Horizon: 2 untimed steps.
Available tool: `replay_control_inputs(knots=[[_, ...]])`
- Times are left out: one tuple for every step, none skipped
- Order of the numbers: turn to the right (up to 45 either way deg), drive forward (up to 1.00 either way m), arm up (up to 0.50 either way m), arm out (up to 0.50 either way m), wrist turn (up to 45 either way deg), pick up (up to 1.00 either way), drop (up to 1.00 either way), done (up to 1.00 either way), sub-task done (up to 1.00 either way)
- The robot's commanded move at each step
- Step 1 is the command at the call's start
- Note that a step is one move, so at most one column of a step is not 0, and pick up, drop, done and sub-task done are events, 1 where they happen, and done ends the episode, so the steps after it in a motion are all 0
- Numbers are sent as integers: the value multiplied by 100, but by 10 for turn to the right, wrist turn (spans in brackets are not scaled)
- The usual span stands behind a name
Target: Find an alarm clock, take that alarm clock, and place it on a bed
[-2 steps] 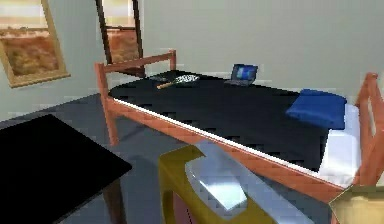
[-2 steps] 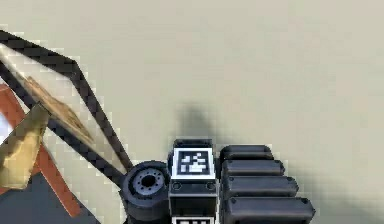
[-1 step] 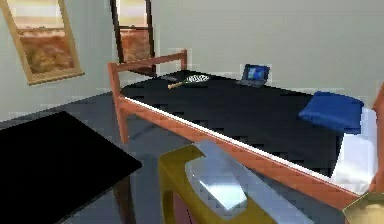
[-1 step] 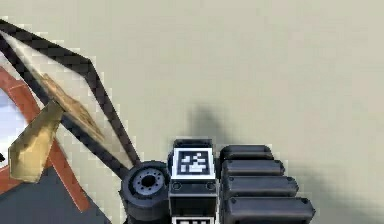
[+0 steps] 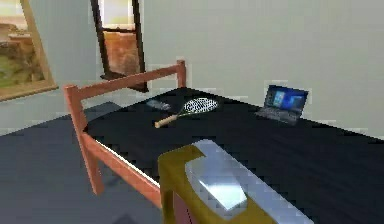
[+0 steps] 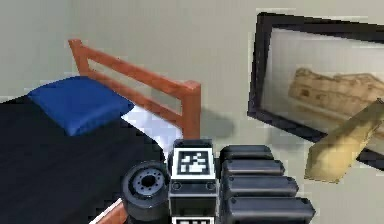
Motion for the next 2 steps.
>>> replay_control_inputs(knots=[[0, 40, 0, 0, 0, 0, 0, 0, 0], [-450, 0, 0, 0, 0, 0, 0, 0, 0]])
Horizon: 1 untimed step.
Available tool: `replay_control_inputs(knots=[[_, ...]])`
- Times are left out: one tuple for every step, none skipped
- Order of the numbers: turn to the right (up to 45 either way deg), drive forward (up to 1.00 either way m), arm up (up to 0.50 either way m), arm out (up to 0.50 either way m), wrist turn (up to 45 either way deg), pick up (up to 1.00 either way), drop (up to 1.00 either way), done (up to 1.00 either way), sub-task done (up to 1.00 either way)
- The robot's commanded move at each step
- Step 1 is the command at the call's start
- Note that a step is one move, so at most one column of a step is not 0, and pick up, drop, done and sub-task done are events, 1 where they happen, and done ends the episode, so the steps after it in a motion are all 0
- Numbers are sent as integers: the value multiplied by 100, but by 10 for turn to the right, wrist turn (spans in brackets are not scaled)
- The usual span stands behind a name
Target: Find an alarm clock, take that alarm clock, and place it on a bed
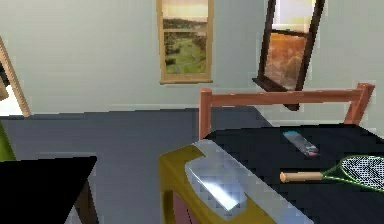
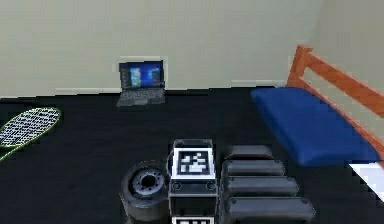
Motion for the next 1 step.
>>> replay_control_inputs(knots=[[-120, 0, 0, 0, 0, 0, 0, 0, 0]])
